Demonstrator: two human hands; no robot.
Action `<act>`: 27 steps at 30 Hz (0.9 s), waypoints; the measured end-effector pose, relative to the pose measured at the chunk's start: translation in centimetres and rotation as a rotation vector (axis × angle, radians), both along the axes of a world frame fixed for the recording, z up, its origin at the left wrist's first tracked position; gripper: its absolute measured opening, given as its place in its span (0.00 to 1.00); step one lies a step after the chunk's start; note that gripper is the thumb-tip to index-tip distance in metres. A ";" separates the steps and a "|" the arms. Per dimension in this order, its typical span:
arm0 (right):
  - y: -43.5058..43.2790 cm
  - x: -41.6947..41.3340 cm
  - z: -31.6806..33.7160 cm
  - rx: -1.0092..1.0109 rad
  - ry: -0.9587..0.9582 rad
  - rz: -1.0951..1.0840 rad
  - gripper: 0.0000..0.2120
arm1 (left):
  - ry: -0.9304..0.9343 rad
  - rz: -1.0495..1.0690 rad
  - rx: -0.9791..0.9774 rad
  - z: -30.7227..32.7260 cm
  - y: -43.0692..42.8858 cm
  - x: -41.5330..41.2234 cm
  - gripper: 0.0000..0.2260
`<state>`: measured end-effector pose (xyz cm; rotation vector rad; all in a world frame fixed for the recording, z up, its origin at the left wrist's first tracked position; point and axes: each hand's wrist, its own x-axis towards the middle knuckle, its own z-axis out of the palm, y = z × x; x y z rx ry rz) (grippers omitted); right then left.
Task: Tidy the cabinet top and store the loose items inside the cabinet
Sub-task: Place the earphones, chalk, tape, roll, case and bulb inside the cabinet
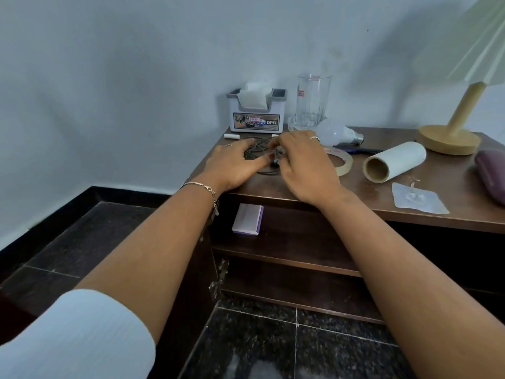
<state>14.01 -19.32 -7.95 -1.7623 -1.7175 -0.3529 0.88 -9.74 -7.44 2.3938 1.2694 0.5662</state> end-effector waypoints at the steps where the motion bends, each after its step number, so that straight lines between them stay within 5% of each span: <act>1: 0.1 0.0 0.0 -0.005 -0.016 -0.012 0.16 | 0.014 0.014 0.013 0.0 0.2 0.1 0.33; 16: 0.3 0.4 0.2 -0.104 0.110 -0.065 0.21 | -0.109 0.059 0.207 -0.4 2.1 0.3 0.03; 23: 0.4 0.3 0.1 -0.151 0.065 -0.086 0.22 | -0.423 0.149 0.096 -0.5 1.9 -0.5 0.01; 27: 0.5 0.3 -0.2 -0.174 0.050 -0.103 0.21 | -0.572 0.183 -0.021 -0.9 2.3 -0.6 0.10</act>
